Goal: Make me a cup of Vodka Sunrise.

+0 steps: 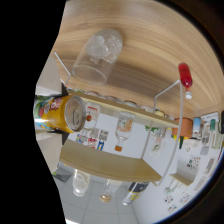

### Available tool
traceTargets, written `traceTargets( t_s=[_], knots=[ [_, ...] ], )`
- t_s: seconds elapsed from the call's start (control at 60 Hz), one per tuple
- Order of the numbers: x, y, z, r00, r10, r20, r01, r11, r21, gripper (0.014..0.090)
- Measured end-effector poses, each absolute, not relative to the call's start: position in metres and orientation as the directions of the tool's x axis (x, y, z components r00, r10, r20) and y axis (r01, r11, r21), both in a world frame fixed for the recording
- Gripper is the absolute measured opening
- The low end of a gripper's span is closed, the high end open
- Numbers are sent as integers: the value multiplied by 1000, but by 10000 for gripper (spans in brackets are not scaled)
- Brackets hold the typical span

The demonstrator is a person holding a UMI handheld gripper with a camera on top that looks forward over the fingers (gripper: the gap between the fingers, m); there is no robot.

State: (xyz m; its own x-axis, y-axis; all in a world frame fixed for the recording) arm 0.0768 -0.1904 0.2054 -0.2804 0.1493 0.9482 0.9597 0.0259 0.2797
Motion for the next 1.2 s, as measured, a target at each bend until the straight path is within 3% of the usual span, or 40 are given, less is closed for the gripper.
traceTargets(
  t_s=[0.1,0.167,0.25,0.383,0.483,0.633,0.8,0.983,1.2],
  knots=[
    [77,-195,229,-36,141,989,999,10,35,514],
    [84,-198,253,140,99,985,990,-13,-139,513],
    [87,-208,279,382,85,920,923,12,-385,515],
    [114,-228,314,744,76,664,665,6,-747,519],
    [146,-238,325,913,74,400,402,-18,-915,518],
    [201,-241,307,988,44,151,153,-41,-987,515],
    [250,-227,222,1000,4,-22,-21,-158,-987,517],
    [273,-215,127,998,-22,-66,-69,-298,-952,519],
    [275,-205,69,996,-29,-88,-93,-385,-918,519]
  ],
)
